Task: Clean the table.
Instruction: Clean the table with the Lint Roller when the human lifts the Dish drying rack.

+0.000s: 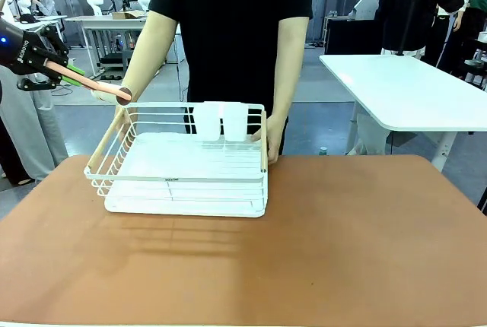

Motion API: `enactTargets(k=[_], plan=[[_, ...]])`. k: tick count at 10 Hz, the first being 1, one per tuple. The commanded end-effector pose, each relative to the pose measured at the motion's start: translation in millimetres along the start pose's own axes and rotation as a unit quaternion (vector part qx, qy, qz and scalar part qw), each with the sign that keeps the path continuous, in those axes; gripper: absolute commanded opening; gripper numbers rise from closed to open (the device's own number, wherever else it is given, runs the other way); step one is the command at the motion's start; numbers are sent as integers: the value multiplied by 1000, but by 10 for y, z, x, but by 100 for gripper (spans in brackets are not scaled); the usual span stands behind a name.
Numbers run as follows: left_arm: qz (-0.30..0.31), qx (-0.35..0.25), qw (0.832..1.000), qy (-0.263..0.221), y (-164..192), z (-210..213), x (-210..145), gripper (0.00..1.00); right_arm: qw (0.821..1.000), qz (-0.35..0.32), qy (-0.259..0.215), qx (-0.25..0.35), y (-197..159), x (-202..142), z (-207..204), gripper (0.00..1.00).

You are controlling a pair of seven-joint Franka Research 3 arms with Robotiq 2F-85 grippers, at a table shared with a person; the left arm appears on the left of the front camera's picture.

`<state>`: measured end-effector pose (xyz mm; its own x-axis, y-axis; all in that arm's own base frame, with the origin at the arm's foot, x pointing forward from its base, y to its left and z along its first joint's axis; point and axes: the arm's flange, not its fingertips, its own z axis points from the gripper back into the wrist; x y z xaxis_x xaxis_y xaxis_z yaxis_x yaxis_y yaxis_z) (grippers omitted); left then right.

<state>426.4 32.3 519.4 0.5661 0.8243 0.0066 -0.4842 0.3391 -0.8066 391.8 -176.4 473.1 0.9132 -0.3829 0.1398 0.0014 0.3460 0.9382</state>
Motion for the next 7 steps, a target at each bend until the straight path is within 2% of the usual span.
enactTargets(k=[1, 7], plan=[[3, 0, 1000, 0, -8, 3, -5, 0, 1000, 4, 2, 5, 20, -5, 9, 100], [3, 0, 1000, 0, -8, 3, -5, 0, 1000, 4, 2, 5, 20, -5, 9, 100]])
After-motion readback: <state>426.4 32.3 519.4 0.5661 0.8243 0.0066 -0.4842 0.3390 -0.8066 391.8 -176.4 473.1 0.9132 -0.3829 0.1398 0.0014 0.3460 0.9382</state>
